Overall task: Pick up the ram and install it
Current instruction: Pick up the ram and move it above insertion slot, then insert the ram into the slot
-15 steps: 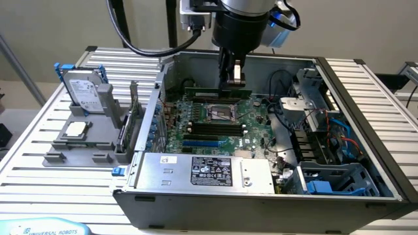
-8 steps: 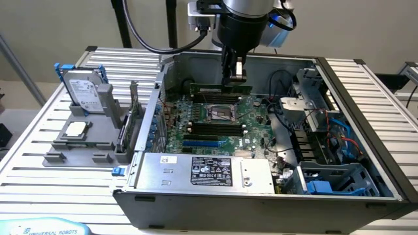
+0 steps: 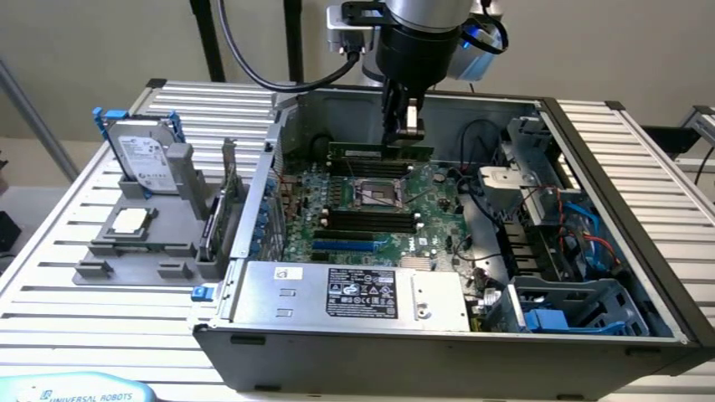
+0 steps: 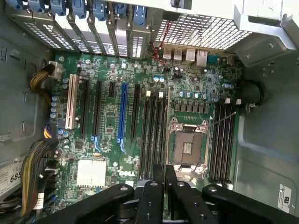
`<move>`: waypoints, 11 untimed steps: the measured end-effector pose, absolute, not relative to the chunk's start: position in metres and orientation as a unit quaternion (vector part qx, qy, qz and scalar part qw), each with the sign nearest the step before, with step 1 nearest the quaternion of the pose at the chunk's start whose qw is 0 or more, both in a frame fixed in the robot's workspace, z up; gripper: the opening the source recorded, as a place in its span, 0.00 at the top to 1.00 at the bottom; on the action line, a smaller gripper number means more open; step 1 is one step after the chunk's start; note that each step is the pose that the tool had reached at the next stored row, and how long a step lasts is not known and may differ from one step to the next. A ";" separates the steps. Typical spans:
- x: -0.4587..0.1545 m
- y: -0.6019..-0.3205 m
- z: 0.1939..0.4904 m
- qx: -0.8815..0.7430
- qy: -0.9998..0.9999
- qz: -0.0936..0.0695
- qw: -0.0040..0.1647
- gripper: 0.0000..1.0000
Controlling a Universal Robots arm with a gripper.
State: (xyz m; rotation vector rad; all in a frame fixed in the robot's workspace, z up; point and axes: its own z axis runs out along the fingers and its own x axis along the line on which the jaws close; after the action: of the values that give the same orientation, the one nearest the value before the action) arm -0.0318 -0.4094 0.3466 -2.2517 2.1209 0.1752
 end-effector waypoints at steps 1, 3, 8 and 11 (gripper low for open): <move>-0.032 -0.409 0.347 -0.727 0.684 0.057 0.022 0.86; -0.032 -0.409 0.347 -0.727 0.684 0.057 0.022 0.86; -0.032 -0.409 0.347 -0.727 0.684 0.057 0.022 0.86; -0.032 -0.409 0.347 -0.727 0.684 0.057 0.022 0.86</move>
State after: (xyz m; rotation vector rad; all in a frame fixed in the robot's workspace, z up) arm -0.0318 -0.4093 0.3466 -2.2517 2.1209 0.1753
